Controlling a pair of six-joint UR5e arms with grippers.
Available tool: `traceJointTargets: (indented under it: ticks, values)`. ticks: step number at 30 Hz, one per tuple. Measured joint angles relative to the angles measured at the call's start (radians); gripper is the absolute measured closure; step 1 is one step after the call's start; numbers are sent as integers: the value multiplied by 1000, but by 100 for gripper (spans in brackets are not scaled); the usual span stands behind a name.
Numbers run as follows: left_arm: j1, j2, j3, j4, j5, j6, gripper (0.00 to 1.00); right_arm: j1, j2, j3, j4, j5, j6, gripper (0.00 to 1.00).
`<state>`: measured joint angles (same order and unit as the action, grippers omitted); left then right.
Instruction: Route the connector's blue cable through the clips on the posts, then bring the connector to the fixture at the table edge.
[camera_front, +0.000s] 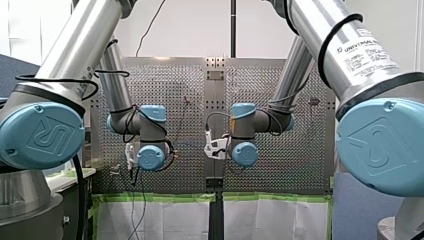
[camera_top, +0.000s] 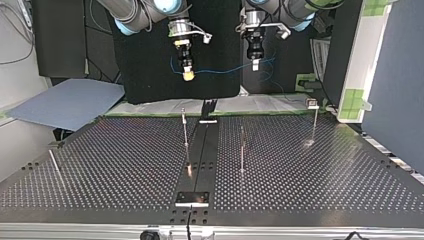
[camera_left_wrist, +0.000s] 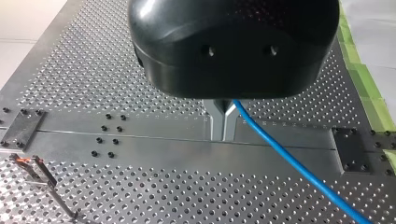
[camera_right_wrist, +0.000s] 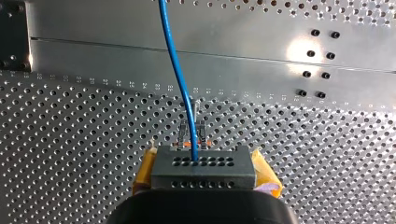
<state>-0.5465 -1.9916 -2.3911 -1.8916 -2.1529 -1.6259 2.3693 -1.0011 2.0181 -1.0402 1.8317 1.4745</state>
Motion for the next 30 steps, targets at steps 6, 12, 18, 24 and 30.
traceJointTargets:
  ticks: [6, 12, 18, 24, 30]
  values:
    - [0, -1, 1, 2, -1, 1, 100, 0, 0, -1, 1, 0, 0, 100]
    - [-3, -9, 8, -10, 5, 3, 100, 2, 3, 1, 1, 3, 0, 100]
    - [-6, -46, 20, -13, 9, 4, 100, 9, 39, 7, 3, 9, -1, 100]
    - [-6, -98, 21, -14, 9, 5, 100, 9, 89, 8, 3, 9, -2, 100]
    - [-6, -117, 21, -14, 9, 5, 100, 9, 131, 3, 8, 11, 3, 100]
